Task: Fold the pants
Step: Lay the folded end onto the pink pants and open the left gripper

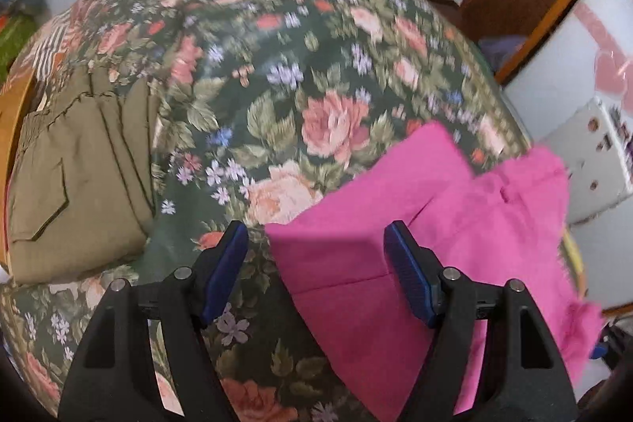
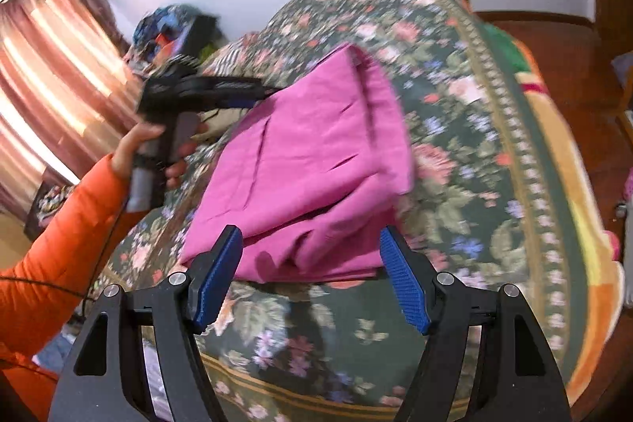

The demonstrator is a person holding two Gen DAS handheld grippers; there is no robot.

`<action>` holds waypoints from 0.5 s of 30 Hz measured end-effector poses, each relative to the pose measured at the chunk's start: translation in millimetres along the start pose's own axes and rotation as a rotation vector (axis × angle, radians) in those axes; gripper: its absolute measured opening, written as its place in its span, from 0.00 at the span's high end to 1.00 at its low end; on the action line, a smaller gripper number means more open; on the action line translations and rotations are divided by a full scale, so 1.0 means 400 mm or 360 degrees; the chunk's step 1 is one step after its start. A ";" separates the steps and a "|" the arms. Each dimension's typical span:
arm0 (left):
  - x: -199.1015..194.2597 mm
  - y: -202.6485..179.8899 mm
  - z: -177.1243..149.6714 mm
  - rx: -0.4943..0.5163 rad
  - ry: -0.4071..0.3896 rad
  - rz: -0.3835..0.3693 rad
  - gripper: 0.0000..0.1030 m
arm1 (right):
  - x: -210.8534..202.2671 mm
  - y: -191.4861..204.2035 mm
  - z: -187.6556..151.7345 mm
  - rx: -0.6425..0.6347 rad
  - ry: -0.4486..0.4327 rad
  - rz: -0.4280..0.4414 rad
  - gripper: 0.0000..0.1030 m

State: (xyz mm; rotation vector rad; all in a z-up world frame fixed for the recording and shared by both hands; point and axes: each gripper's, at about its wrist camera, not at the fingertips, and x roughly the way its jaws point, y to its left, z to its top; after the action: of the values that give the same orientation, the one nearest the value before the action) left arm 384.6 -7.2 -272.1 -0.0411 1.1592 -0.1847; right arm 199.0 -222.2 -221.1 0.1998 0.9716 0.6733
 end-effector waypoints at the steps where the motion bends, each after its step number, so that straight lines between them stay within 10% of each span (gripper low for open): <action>1: 0.005 -0.010 -0.010 0.0061 -0.0002 0.0031 0.32 | 0.014 0.002 -0.002 -0.0007 0.0022 0.0009 0.33; 15: -0.092 0.008 -0.151 0.0234 -0.0104 0.0055 0.67 | 0.104 -0.058 0.018 -0.0093 0.0175 -0.0108 0.33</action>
State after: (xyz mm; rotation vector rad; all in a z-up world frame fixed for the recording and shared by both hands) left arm 315.6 6.0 -263.4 0.1018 1.0776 -0.2359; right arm 231.0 -214.0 -256.1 0.0787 1.0580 0.6545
